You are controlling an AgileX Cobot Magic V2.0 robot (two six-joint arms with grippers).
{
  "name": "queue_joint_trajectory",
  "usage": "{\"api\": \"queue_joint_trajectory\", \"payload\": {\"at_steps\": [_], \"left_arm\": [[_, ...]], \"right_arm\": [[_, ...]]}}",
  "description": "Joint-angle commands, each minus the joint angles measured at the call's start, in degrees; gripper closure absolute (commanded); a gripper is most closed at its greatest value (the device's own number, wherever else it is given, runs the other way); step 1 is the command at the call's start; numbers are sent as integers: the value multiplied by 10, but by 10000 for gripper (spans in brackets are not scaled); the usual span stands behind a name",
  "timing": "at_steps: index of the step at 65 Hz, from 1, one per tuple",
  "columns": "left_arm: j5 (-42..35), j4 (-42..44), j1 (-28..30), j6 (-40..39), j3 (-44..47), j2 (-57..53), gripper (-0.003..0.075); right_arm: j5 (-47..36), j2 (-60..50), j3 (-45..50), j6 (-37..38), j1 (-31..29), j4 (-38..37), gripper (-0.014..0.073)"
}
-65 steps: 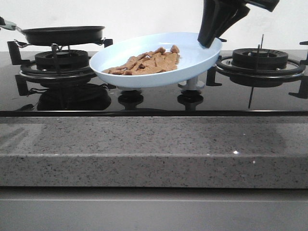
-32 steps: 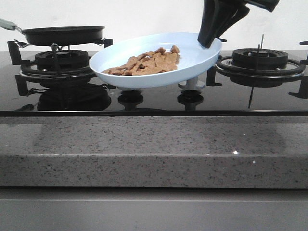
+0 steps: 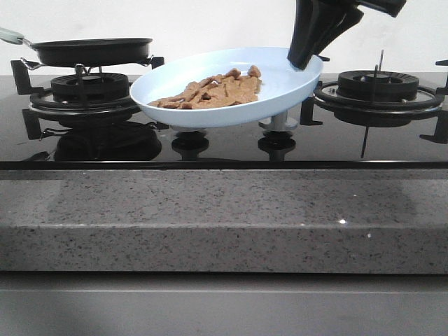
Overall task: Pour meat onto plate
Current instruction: 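Return the empty pan to its burner with the left gripper and release, then lower the plate of meat between the knobs with the right gripper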
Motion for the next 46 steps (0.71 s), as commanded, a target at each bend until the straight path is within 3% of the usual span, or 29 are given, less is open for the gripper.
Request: {"api": "queue_joint_trajectory", "payload": {"at_steps": [1,20,46], "left_arm": [[-51,35,-5,-27,27,-58,741],[-92,61,-5,-29,111,-197,741],[-88,49,-5,-29,113,-208,741]], "right_arm": [[-17,-28,-13,-3,-1,18,663],[-17,-28,-13,-3,-1,18,663],[-17,-28,-13,-3,-1,18,663]]}}
